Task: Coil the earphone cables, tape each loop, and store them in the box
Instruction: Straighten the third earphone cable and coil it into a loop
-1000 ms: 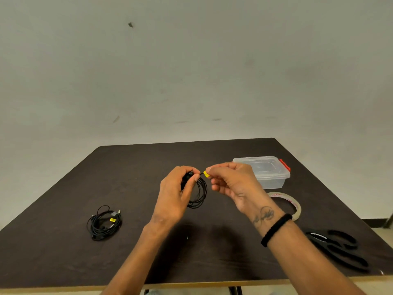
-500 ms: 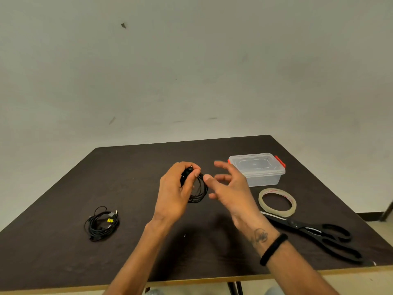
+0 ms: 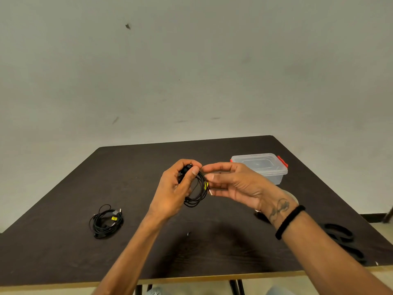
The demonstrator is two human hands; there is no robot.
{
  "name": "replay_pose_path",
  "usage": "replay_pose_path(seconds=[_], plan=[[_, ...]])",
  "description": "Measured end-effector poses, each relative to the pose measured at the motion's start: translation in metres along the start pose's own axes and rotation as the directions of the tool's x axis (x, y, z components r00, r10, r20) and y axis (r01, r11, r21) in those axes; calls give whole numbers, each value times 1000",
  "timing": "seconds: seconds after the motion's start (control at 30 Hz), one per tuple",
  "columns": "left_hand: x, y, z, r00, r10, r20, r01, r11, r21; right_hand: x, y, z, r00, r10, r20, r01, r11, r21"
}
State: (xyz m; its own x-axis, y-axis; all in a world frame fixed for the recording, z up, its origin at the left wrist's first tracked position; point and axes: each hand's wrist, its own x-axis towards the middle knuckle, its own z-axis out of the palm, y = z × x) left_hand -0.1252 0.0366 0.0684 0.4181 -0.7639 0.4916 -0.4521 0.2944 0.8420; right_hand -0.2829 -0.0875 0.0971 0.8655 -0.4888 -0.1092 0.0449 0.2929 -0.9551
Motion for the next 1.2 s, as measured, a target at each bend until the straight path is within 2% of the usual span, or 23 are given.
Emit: replay_pose_path(seconds=[0.2,0.33,0.5,0.7,0.77,0.83,0.93,1.03,1.1,1.2], plan=[[-1,4,-5,999,33,19,-34,999,20,-5,3,1,985,135,112,-133,991,-23],[-1,1,-8,1000,12,14,-11,997,-74,-8,1,-1,988,114,102,-109,993,-51],[-1,-1,-12,999,-31,26,35,984,-175,-6,1,-2,993,82,80,-83,997,5],[-3,3,-16,987,-78,137,98,985,-143,-4,-3,-2,999,43,5,-43,990,137],[-3,6,-18,978,-101,183,124,985,-118,-3,-4,-2,998,40,-38,-35,992,125],[-3,8,-19,977,-80,197,74,997,38,-4,-4,2,991,34,-131,-26,998,64],[-5,6,-12,999,32,39,-44,933,357,-9,1,17,949,13,-314,4,999,52],[-7,1,1,984,166,-69,-117,884,453,-20,10,44,944,62,-324,17,972,235],[-7,-2,7,987,141,-76,-99,911,401,-25,20,59,948,90,-306,15,946,324],[-4,-2,9,995,13,-102,9,976,216,-25,34,67,931,73,-358,41,953,301]])
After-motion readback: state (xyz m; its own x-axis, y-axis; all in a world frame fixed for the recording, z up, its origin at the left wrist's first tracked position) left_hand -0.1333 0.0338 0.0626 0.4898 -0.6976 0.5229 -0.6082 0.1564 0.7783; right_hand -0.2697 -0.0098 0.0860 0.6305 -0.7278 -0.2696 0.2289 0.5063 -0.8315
